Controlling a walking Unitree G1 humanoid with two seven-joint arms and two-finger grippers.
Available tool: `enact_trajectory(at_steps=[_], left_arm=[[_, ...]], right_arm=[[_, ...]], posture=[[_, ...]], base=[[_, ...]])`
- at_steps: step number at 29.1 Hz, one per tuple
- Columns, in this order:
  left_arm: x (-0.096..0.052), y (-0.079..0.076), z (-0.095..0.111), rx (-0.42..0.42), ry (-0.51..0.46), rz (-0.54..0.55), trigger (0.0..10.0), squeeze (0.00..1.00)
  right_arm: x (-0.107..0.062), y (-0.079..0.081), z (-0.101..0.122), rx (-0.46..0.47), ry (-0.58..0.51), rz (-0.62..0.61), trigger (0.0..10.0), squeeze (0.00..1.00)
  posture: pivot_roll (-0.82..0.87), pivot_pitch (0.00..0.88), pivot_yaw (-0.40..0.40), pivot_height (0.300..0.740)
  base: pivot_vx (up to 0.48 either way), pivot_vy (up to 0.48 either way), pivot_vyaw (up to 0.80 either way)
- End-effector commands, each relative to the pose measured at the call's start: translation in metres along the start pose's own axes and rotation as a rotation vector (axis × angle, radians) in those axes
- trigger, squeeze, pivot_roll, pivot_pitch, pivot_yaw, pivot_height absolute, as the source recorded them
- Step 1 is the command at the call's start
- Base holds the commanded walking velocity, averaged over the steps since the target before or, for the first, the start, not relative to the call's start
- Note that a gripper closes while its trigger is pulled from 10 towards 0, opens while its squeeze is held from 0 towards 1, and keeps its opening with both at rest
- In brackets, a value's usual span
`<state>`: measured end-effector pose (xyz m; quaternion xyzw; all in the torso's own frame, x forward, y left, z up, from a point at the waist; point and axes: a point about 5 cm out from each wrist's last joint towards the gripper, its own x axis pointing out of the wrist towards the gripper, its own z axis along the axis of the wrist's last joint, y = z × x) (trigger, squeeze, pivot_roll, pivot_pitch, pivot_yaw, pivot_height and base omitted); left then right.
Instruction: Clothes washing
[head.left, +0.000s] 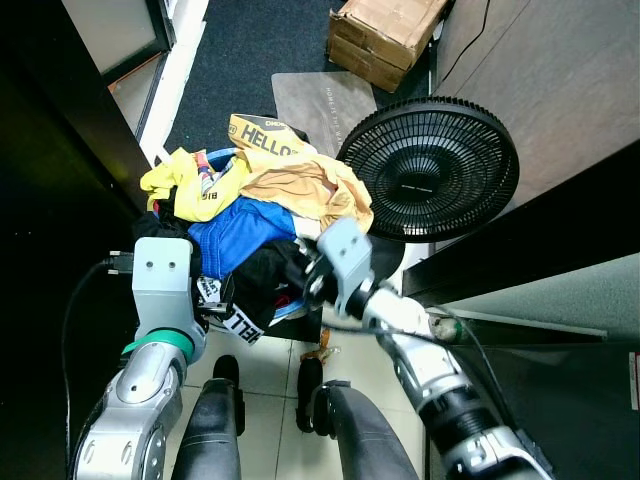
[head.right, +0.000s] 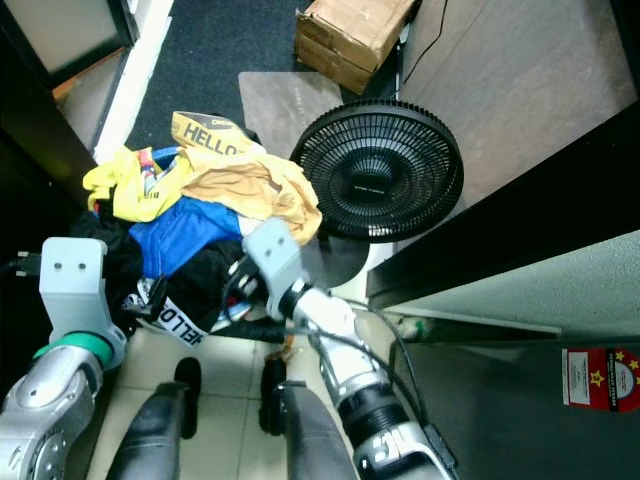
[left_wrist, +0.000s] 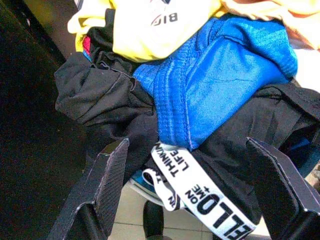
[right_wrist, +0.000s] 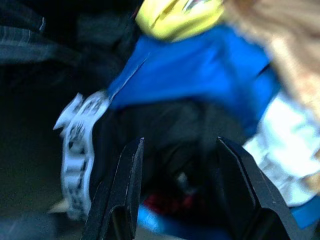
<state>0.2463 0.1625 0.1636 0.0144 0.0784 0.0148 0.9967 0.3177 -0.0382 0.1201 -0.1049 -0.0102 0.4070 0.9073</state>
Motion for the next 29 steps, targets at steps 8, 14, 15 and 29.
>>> enact_trajectory(at_steps=[8, 14, 15, 29], left_arm=[[0.001, -0.001, -0.01, -0.005, 0.036, -0.005, 10.0, 0.0], [0.0, 0.0, -0.01, -0.005, 0.034, 0.0, 10.0, 0.0], [0.0, 0.0, -0.01, -0.005, 0.034, 0.0, 10.0, 0.0], [-0.006, 0.005, -0.01, -0.001, 0.04, 0.025, 10.0, 0.0]], right_arm=[[-0.007, -0.01, -0.035, 0.003, 0.188, -0.093, 10.0, 0.0], [-0.003, -0.014, -0.04, 0.031, 0.23, -0.12, 10.0, 0.0], [-0.003, -0.014, -0.04, 0.031, 0.23, -0.12, 10.0, 0.0], [0.013, -0.022, -0.038, 0.044, 0.273, -0.207, 6.4, 0.0]], posture=[[0.1, 0.394, -0.114, 0.74], [0.11, 0.399, -0.116, 0.74], [0.11, 0.399, -0.116, 0.74], [0.14, 0.422, -0.122, 0.74]], base=[[0.0, 0.0, 0.0], [0.0, 0.0, 0.0], [0.0, 0.0, 0.0], [0.0, 0.0, 0.0]])
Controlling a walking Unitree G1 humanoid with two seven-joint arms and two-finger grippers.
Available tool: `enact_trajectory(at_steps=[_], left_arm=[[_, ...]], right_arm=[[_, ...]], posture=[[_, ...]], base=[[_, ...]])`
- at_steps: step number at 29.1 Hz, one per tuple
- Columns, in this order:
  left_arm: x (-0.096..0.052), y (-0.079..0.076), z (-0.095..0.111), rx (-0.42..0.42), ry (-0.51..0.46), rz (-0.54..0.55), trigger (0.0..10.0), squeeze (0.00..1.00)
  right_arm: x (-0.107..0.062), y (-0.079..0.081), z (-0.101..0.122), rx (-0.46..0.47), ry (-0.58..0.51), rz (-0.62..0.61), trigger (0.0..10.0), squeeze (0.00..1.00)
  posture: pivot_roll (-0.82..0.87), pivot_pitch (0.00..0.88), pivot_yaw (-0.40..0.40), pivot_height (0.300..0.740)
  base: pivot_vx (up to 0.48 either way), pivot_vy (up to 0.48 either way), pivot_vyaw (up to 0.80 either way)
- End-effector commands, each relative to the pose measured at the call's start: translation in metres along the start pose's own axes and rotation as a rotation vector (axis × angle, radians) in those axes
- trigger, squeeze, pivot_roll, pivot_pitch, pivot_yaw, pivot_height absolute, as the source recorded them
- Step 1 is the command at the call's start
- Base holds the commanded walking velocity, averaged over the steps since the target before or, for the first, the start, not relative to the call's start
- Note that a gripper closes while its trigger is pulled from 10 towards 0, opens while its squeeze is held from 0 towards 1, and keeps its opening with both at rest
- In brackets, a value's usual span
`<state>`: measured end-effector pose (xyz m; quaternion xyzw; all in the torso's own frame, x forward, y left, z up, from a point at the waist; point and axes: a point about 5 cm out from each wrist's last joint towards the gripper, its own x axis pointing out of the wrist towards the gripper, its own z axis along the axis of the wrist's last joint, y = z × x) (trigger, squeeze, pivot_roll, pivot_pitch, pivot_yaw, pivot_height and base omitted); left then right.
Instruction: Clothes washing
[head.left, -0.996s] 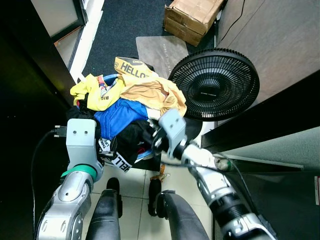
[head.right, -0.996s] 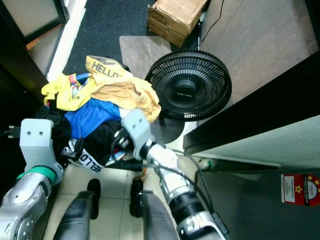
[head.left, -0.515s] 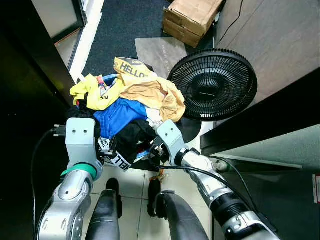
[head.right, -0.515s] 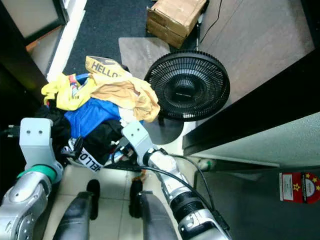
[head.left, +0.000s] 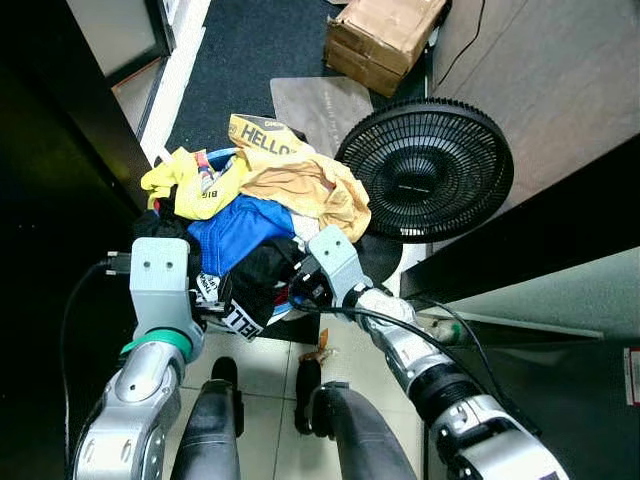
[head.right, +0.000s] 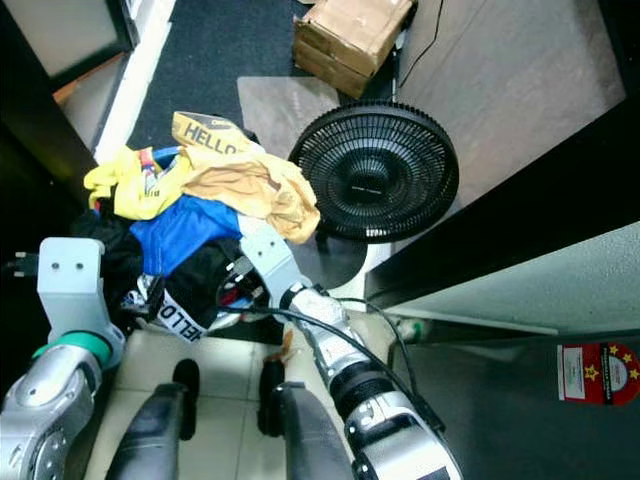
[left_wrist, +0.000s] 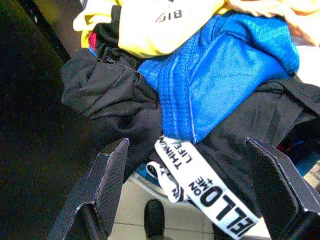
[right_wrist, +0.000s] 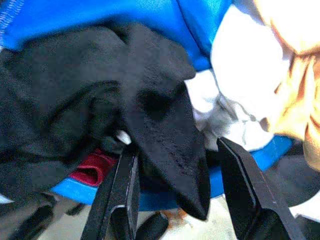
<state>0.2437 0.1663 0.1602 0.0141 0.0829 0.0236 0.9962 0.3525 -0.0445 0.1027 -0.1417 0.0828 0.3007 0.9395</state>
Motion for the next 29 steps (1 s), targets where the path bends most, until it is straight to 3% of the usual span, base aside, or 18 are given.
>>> enact_trajectory(at_steps=[1, 3, 6, 7, 24, 29], left_arm=[[-0.004, 0.001, -0.007, 0.001, 0.031, 0.008, 10.0, 0.0], [-0.006, 0.003, -0.007, 0.002, 0.033, 0.018, 10.0, 0.0], [-0.006, 0.003, -0.007, 0.002, 0.033, 0.021, 10.0, 0.0], [-0.007, 0.003, -0.007, 0.002, 0.034, 0.024, 10.0, 0.0], [-0.009, 0.006, -0.009, 0.003, 0.039, 0.041, 10.0, 0.0], [-0.003, 0.006, -0.007, 0.005, 0.029, 0.036, 10.0, 0.0]], right_arm=[[-0.004, 0.003, -0.018, 0.025, 0.053, -0.005, 6.4, 0.0], [-0.002, 0.003, -0.017, 0.03, 0.058, -0.017, 3.8, 0.0], [-0.001, 0.003, -0.017, 0.034, 0.057, -0.022, 3.1, 0.0], [0.0, 0.003, -0.016, 0.035, 0.057, -0.027, 0.0, 0.0], [0.003, -0.004, -0.009, 0.055, 0.025, -0.063, 0.0, 0.0], [0.003, -0.017, 0.001, 0.121, -0.037, -0.11, 0.0, 0.0]], posture=[[0.14, 0.422, -0.122, 0.74], [0.15, 0.428, -0.126, 0.74], [0.15, 0.429, -0.127, 0.74], [0.15, 0.431, -0.128, 0.74], [0.15, 0.432, -0.132, 0.74], [0.15, 0.396, -0.126, 0.74]], base=[[0.0, 0.0, 0.0], [0.0, 0.0, 0.0], [0.0, 0.0, 0.0], [0.0, 0.0, 0.0], [0.0, 0.0, 0.0], [0.0, 0.0, 0.0]])
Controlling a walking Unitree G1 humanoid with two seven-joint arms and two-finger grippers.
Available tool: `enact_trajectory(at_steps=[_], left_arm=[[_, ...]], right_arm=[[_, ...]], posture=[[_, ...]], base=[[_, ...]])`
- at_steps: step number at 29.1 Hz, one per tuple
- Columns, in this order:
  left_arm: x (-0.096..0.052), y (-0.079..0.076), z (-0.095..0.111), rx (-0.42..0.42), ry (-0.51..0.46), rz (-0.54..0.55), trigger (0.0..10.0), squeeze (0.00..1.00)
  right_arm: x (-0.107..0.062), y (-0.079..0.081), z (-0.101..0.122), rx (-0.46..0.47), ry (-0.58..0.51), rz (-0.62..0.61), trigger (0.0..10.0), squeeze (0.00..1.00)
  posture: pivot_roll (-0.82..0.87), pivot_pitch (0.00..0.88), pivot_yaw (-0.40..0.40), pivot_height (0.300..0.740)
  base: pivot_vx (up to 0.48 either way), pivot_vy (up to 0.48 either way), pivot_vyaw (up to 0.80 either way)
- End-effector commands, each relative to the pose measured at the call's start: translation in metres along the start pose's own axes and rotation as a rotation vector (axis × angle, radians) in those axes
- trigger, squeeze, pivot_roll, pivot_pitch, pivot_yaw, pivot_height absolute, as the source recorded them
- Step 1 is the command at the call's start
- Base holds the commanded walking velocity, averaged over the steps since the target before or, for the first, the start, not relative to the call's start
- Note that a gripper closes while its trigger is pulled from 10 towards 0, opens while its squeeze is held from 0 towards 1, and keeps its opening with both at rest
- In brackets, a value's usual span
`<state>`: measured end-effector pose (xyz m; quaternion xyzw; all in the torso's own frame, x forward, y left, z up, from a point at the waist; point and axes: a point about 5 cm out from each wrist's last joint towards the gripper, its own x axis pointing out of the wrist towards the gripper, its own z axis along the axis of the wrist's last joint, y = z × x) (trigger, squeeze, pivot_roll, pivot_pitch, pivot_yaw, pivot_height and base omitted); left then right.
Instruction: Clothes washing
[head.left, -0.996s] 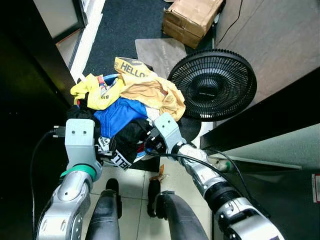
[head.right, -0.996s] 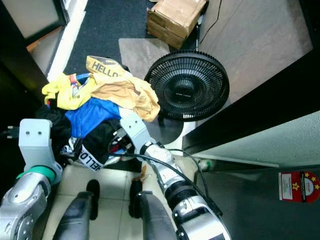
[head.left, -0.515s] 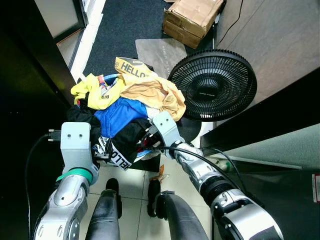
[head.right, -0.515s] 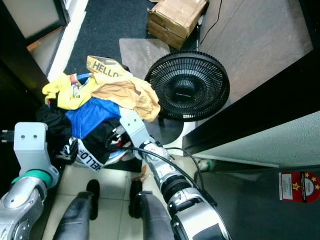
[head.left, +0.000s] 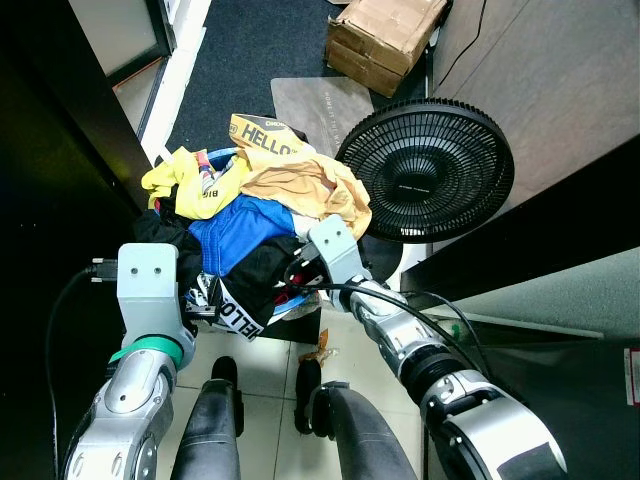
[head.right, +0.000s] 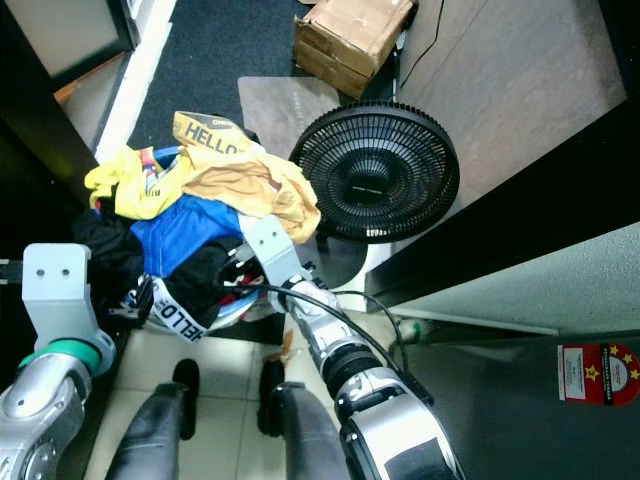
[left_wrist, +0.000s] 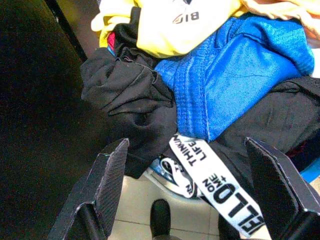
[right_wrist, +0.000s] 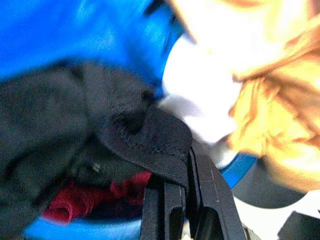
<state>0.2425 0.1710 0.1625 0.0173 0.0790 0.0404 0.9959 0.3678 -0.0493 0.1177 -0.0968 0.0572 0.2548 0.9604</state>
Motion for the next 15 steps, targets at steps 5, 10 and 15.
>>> enact_trajectory(at_steps=[5, 10, 15], left_arm=[[0.01, 0.002, -0.002, 0.012, 0.004, -0.01, 10.0, 0.0], [0.02, 0.003, 0.003, 0.022, -0.019, -0.028, 10.0, 0.0], [0.029, 0.003, 0.007, 0.036, -0.034, -0.044, 10.0, 0.0]], right_arm=[[-0.002, -0.021, 0.019, 0.118, -0.138, -0.078, 0.0, 0.0], [-0.008, -0.049, 0.055, 0.154, -0.314, -0.183, 3.8, 0.0], [-0.019, -0.076, 0.094, 0.154, -0.489, -0.276, 10.0, 0.0]], posture=[[0.14, 0.335, -0.106, 0.74], [0.12, 0.28, -0.074, 0.74], [0.12, 0.238, -0.049, 0.74]], base=[[0.0, 0.0, 0.0], [0.0, 0.0, 0.0], [0.0, 0.0, 0.0]])
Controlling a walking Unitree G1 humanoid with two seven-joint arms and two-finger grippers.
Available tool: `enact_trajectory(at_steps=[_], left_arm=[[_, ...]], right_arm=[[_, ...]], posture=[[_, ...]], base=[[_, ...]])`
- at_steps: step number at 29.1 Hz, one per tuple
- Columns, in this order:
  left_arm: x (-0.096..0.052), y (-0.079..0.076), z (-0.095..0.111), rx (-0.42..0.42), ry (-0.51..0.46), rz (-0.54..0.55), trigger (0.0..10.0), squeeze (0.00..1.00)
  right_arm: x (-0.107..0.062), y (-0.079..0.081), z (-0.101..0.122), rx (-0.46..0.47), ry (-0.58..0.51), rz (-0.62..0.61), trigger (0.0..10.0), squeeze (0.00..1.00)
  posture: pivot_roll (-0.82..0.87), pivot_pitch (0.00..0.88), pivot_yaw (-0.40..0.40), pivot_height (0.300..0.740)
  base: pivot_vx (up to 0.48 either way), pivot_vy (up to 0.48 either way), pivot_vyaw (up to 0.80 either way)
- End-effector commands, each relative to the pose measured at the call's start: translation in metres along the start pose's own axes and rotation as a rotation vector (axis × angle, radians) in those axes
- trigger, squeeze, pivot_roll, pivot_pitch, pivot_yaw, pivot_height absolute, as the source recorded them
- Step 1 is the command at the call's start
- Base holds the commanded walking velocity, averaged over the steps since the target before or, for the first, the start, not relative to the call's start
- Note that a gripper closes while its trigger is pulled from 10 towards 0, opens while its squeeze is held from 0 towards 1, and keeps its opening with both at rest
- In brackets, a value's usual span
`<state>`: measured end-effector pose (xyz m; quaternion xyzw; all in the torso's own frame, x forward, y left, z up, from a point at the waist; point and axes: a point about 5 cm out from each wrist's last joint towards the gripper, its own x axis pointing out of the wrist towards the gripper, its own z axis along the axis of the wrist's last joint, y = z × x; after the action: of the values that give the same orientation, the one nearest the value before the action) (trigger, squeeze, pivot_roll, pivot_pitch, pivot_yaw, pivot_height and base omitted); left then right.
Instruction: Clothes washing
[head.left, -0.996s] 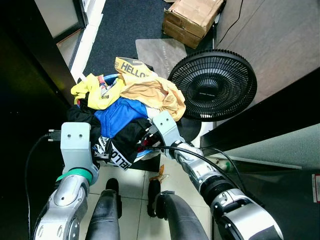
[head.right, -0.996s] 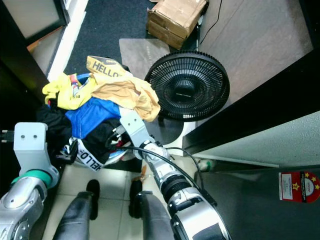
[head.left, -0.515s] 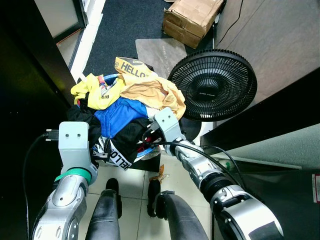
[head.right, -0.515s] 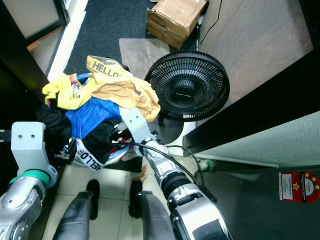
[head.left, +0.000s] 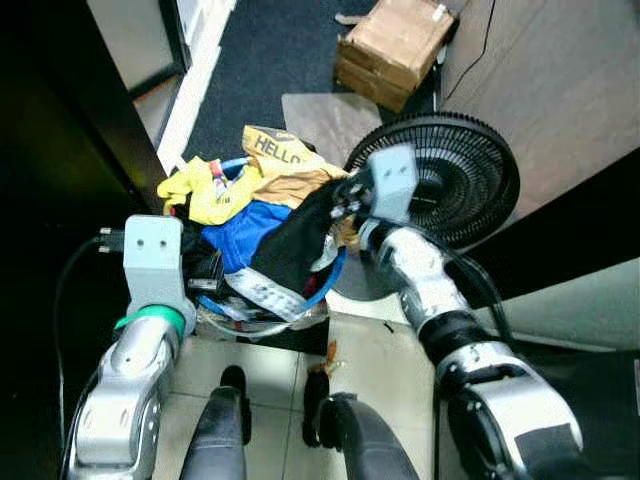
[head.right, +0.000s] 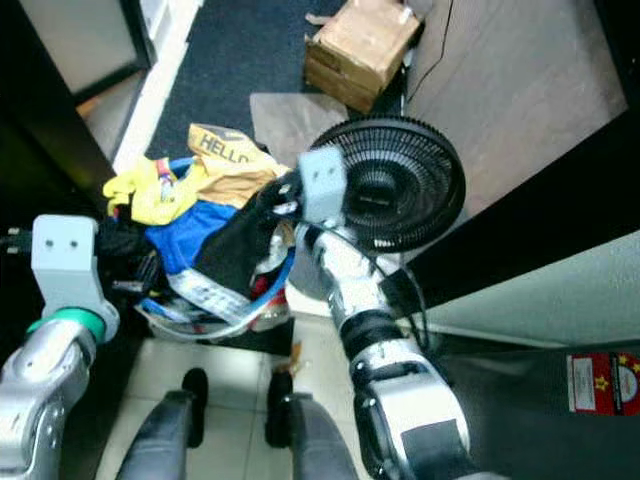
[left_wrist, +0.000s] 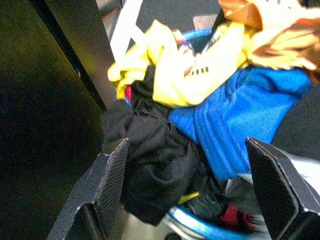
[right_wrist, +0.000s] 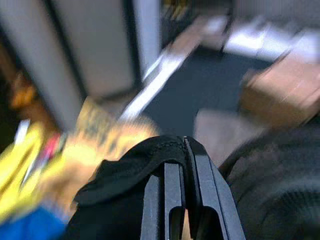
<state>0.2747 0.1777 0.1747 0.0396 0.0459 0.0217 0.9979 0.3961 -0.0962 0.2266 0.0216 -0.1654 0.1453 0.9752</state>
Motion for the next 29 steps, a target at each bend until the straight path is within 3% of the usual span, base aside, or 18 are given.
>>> enact_trajectory(at_steps=[1, 2, 3, 4, 8, 9, 12, 15, 18, 20, 21, 23, 24, 26, 29], left_arm=[[0.002, -0.001, -0.008, -0.003, 0.028, -0.018, 10.0, 0.0], [0.006, 0.0, -0.006, 0.003, 0.02, -0.022, 10.0, 0.0], [0.006, 0.0, -0.006, 0.003, 0.02, -0.022, 10.0, 0.0], [0.008, 0.0, -0.004, 0.009, 0.013, -0.026, 10.0, 0.0], [0.014, 0.002, -0.001, 0.022, -0.001, -0.032, 10.0, 0.0], [0.014, 0.002, -0.001, 0.022, -0.001, -0.032, 10.0, 0.0], [0.017, 0.004, 0.002, 0.031, -0.012, -0.032, 10.0, 0.0], [0.019, 0.005, 0.003, 0.035, -0.021, -0.034, 10.0, 0.0], [0.02, 0.005, 0.005, 0.034, -0.032, -0.036, 10.0, 0.0], [0.022, 0.003, 0.009, 0.03, -0.058, -0.041, 10.0, 0.0], [0.022, 0.003, 0.009, 0.03, -0.058, -0.041, 10.0, 0.0], [0.021, 0.0, 0.021, -0.009, -0.12, -0.048, 10.0, 0.0], [0.021, 0.0, 0.021, -0.009, -0.12, -0.048, 10.0, 0.0], [0.018, -0.005, 0.034, -0.026, -0.194, -0.063, 10.0, 0.0], [0.018, -0.011, 0.042, 0.004, -0.24, -0.089, 10.0, 0.0]], right_arm=[[0.003, -0.012, 0.024, 0.011, -0.117, -0.054, 10.0, 0.0], [0.01, -0.016, 0.051, -0.001, -0.218, -0.073, 10.0, 0.0], [0.01, -0.016, 0.051, -0.001, -0.218, -0.073, 10.0, 0.0], [0.015, -0.019, 0.078, -0.02, -0.319, -0.086, 10.0, 0.0], [0.02, -0.024, 0.134, -0.047, -0.524, -0.118, 10.0, 0.0], [0.02, -0.024, 0.134, -0.047, -0.524, -0.118, 10.0, 0.0], [0.016, -0.025, 0.17, -0.034, -0.659, -0.124, 10.0, 0.0], [0.012, -0.022, 0.182, -0.041, -0.707, -0.115, 10.0, 0.0], [0.01, -0.018, 0.181, -0.05, -0.705, -0.099, 10.0, 0.0], [0.002, -0.01, 0.159, -0.066, -0.632, -0.072, 10.0, 0.0], [0.002, -0.01, 0.159, -0.066, -0.632, -0.072, 10.0, 0.0], [-0.012, -0.008, 0.123, -0.085, -0.51, -0.068, 10.0, 0.0], [-0.012, -0.008, 0.123, -0.085, -0.51, -0.068, 10.0, 0.0], [-0.03, -0.012, 0.088, -0.097, -0.381, -0.093, 10.0, 0.0], [-0.042, -0.014, 0.068, -0.11, -0.31, -0.105, 10.0, 0.0]], posture=[[0.12, 0.213, -0.037, 0.74], [0.12, 0.199, -0.03, 0.74], [0.12, 0.199, -0.03, 0.74], [0.12, 0.184, -0.024, 0.74], [0.14, 0.154, -0.013, 0.74], [0.14, 0.154, -0.013, 0.74], [0.14, 0.134, -0.007, 0.74], [0.14, 0.124, -0.009, 0.74], [0.13, 0.115, -0.011, 0.74], [0.12, 0.102, -0.016, 0.74], [0.12, 0.102, -0.016, 0.74], [0.11, 0.088, -0.029, 0.74], [0.11, 0.088, -0.029, 0.74], [0.09, 0.074, -0.037, 0.74], [0.07, 0.066, -0.038, 0.74]], base=[[0.0, 0.0, 0.0], [0.0, 0.0, 0.0], [0.0, 0.0, 0.0], [0.0, 0.0, 0.0], [0.0, 0.0, 0.0], [0.0, 0.0, 0.0], [0.0, 0.0, 0.0], [0.0, 0.0, 0.0], [0.0, 0.0, 0.0], [0.0, 0.0, 0.0], [0.0, 0.0, 0.0], [0.0, 0.0, 0.0], [0.0, 0.0, 0.0], [0.0, 0.0, 0.0], [0.0, 0.0, 0.0]])
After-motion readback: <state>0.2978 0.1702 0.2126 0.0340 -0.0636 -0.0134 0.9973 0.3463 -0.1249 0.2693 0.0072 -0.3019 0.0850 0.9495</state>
